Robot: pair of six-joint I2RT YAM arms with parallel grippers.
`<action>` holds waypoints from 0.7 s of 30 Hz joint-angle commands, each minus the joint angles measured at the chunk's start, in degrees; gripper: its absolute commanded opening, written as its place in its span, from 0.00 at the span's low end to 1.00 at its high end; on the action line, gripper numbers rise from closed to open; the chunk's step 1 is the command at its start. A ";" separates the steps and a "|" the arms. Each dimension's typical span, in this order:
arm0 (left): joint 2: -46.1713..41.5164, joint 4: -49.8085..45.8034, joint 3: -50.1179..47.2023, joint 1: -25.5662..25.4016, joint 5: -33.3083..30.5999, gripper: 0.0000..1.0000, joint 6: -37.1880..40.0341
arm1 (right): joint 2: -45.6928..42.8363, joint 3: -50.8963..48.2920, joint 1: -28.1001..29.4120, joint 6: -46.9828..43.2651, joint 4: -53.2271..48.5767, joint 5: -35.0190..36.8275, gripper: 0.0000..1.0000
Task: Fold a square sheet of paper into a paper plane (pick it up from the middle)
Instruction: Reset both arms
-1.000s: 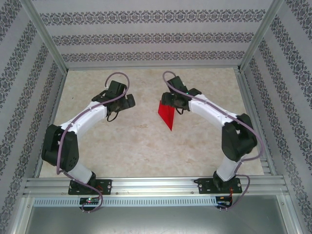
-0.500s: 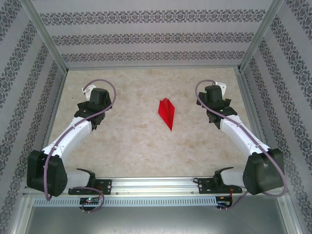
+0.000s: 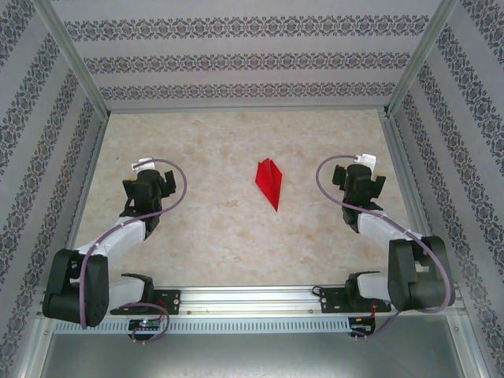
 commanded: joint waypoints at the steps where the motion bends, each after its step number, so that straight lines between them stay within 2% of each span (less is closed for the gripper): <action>1: 0.87 15.80 -1.99 0.98 8.73 1.00 6.98 | 2.45 -1.61 -0.88 -3.00 12.60 -5.85 0.98; 3: 1.09 21.03 -3.81 1.59 10.80 1.00 8.07 | 3.33 -2.19 -1.30 -4.46 16.37 -7.85 0.98; 6: 1.47 22.97 -4.19 3.36 13.98 1.00 8.37 | 5.34 -2.32 -2.81 -4.05 18.68 -11.06 0.98; 8: 2.97 23.36 -3.77 4.24 14.34 1.00 9.17 | 6.69 -2.92 -3.28 -4.08 20.88 -12.81 0.98; 11: 6.54 18.57 -1.50 4.84 14.15 1.00 9.46 | 8.44 -3.10 -3.61 -3.79 22.76 -13.44 0.98; 14: 9.42 24.39 -3.96 4.85 15.12 1.00 8.71 | 8.47 -3.50 -4.07 -3.59 23.40 -14.67 0.98; 21: 12.80 29.36 -4.80 5.81 20.00 1.00 10.09 | 10.30 -5.19 -4.33 -4.18 28.11 -17.19 0.98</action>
